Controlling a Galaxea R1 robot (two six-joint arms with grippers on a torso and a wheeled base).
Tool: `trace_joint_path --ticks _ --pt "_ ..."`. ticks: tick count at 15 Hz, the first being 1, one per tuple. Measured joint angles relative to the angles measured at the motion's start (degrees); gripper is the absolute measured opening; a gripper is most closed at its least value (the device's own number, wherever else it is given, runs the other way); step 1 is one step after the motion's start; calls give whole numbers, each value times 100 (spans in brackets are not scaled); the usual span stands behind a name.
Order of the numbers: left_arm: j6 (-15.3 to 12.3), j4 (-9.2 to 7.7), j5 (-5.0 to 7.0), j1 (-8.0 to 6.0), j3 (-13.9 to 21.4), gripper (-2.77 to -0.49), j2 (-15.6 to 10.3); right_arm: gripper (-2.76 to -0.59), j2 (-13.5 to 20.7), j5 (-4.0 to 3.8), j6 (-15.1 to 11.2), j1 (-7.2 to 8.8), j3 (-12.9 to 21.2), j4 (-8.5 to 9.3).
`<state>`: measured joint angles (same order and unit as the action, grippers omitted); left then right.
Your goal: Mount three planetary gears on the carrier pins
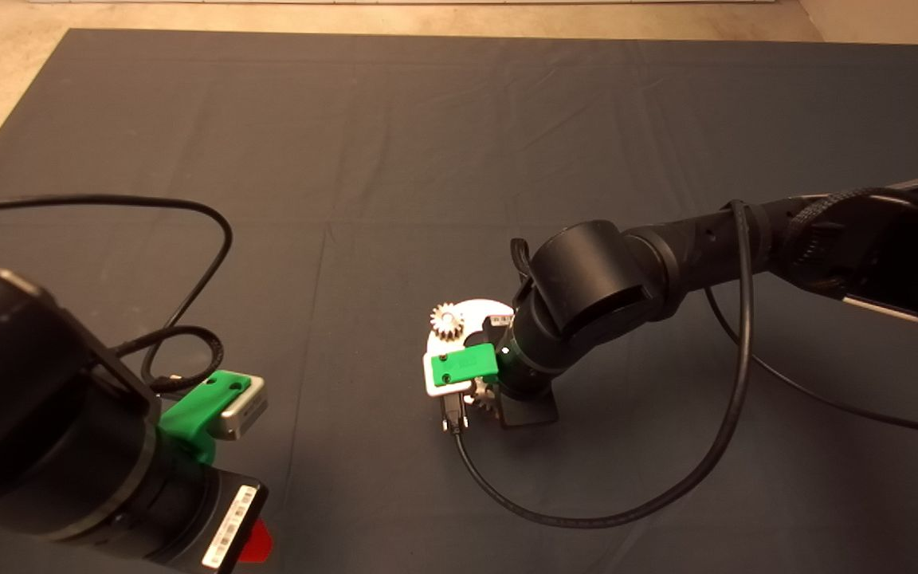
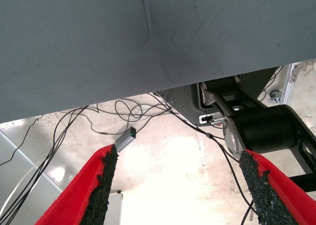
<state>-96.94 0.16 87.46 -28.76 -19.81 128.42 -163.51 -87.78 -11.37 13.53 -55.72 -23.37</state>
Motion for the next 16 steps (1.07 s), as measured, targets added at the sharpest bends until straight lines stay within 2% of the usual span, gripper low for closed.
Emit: trace_joint_path --ticks 10,12,14,16 --pt "1 0 -2 2 0 -151 1 -232 1 30 2 33 -45 -17" --pt "5 2 0 2 0 -151 2 -232 11 -6 2 99 -43 -27" --pt "16 2 0 2 0 -151 13 -232 23 -11 2 254 -30 -27" --pt "15 0 0 2 0 -151 15 -232 22 -9 0 291 -11 -24"
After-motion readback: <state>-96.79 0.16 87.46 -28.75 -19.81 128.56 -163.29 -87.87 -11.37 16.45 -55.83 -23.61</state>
